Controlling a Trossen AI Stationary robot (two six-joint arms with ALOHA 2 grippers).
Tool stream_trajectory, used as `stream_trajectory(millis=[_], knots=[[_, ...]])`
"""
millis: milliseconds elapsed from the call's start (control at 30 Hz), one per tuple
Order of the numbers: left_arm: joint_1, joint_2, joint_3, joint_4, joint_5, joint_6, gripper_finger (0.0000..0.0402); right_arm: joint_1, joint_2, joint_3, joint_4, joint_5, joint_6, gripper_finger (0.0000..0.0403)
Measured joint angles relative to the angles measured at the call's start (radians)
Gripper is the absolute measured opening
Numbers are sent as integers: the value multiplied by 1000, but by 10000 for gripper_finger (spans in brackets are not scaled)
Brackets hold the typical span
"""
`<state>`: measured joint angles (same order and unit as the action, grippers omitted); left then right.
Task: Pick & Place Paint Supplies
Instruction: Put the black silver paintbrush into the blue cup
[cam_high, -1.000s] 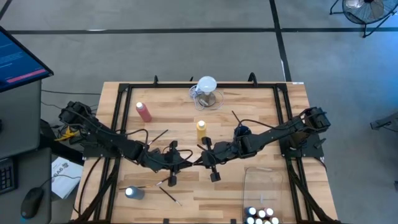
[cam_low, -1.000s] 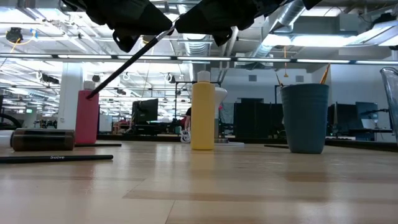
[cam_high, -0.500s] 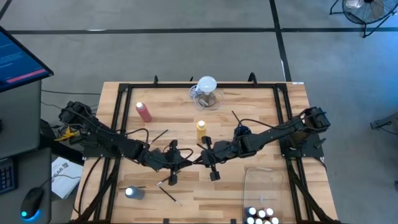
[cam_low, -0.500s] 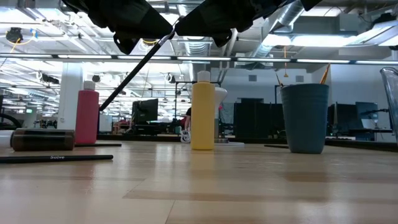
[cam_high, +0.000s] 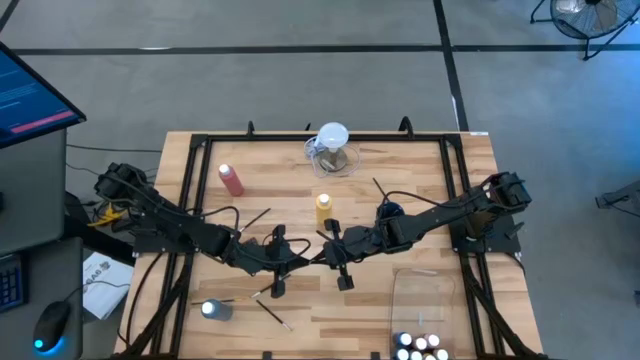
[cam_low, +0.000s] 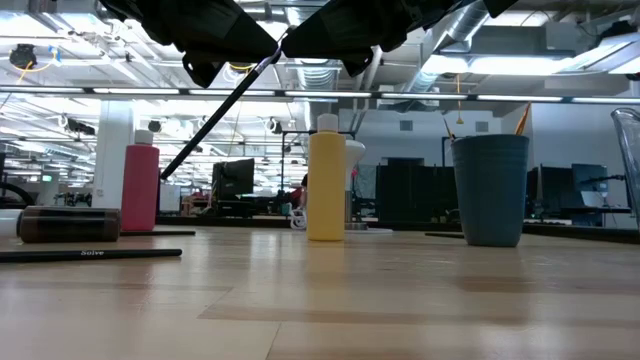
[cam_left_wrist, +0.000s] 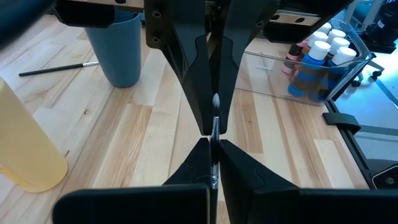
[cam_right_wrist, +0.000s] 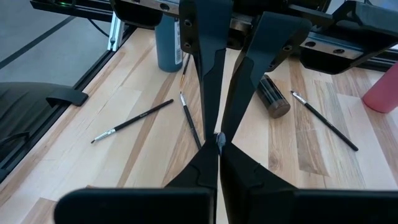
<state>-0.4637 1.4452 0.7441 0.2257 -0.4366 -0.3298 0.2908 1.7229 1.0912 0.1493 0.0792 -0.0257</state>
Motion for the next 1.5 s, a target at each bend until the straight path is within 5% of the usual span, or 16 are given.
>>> stream_trajectory(millis=[500,1500], knots=[[0,4,-4,-13,3,0,0,2,-2,3,4,-3,0,49],[7,2,-2,-6,16,0,0,2,-1,2,-6,-4,0,51]])
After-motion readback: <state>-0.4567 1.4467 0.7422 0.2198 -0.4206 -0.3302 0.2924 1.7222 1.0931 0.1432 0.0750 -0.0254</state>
